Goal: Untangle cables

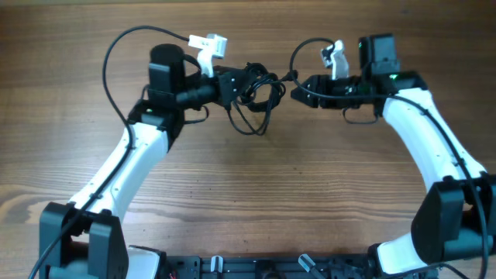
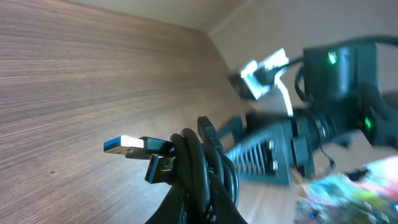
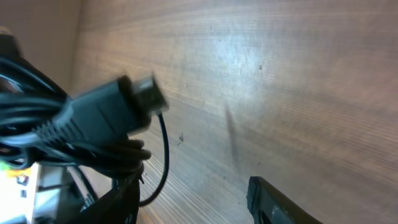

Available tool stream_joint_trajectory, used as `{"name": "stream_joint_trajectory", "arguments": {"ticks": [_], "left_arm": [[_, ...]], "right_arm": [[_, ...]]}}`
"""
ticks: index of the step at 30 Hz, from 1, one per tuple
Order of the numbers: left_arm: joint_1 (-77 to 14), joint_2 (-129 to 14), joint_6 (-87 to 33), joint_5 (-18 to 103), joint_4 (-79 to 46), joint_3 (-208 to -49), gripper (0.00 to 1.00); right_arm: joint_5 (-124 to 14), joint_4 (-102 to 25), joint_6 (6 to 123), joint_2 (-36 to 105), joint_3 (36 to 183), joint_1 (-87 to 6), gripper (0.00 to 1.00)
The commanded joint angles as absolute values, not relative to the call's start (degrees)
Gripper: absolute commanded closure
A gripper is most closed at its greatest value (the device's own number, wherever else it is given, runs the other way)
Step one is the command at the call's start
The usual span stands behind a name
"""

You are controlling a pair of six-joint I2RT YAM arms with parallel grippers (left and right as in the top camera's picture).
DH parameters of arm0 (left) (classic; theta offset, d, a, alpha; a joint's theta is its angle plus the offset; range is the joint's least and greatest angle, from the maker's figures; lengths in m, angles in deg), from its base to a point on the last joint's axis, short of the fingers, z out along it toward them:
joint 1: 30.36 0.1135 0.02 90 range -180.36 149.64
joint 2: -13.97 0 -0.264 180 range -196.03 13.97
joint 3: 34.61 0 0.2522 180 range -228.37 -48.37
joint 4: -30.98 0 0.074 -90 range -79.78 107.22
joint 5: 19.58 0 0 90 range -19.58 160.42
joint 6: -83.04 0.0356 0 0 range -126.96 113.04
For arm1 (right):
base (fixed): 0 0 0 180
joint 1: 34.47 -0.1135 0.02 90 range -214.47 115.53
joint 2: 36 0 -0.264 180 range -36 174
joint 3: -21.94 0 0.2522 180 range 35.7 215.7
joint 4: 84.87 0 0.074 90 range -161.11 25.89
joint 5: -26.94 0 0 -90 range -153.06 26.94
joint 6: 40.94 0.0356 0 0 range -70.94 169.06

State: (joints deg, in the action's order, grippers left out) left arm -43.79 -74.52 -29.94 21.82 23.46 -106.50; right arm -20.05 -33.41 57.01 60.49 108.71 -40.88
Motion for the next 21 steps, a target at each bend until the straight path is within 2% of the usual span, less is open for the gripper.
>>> {"name": "stream_joint_trajectory", "arguments": {"ticks": [1,4,11,16,19,21], "left_arm": [[-38.39,-74.1,-28.2,5.08,23.94,-106.78,0.96],[-35.77,-74.1,-29.35,-1.81,23.9,-106.78,0.96],[-35.44,-74.1,-34.88,0.6,23.88,-106.78,0.96],[-38.42,-74.1,-34.86,14.19,21.1,-106.78,0.96],[-41.83,-74.1,-34.84,26.02,18.04,-106.78,0.96],[-44.32,-74.08,-34.88,31.61,17.15,-106.78,0.96]], "right_arm": [[-20.6,-30.92,48.42,56.32,114.38,-37.69,0.44],[-18.96,-30.72,47.56,54.41,114.53,-34.43,0.44],[-5.17,-31.18,43.72,54.55,113.28,-37.06,0.45],[-5.93,-36.58,55.74,54.55,113.26,-43.07,0.51],[-18.65,-38.44,69.9,54.57,113.24,-47.61,0.51],[-26.11,-38.55,79.41,54.74,112.65,-49.76,0.58]]}}
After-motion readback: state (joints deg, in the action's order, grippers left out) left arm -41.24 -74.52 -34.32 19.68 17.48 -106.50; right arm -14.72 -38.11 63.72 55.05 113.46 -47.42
